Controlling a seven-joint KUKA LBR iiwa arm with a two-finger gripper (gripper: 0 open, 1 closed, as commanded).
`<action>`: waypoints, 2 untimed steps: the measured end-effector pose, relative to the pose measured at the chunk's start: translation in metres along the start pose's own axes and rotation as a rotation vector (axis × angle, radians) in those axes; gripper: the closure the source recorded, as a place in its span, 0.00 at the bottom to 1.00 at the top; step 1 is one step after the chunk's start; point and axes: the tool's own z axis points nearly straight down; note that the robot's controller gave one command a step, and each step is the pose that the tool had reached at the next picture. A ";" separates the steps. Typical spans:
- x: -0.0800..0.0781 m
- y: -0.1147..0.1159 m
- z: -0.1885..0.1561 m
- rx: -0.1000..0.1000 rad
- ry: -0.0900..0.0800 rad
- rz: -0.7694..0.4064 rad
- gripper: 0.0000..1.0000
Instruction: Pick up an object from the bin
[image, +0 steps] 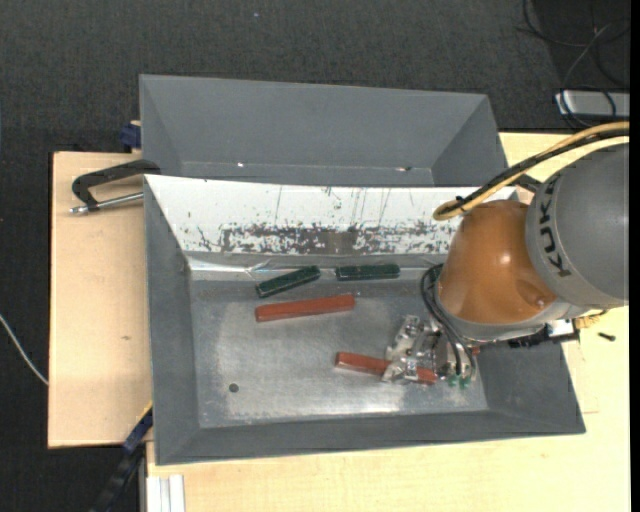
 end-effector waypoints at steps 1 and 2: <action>0.000 -0.001 0.001 -0.001 0.002 0.076 1.00; 0.000 0.000 0.000 -0.001 -0.001 0.088 1.00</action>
Offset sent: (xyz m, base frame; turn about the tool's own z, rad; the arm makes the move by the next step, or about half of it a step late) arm 0.0000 0.0000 0.0267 0.0000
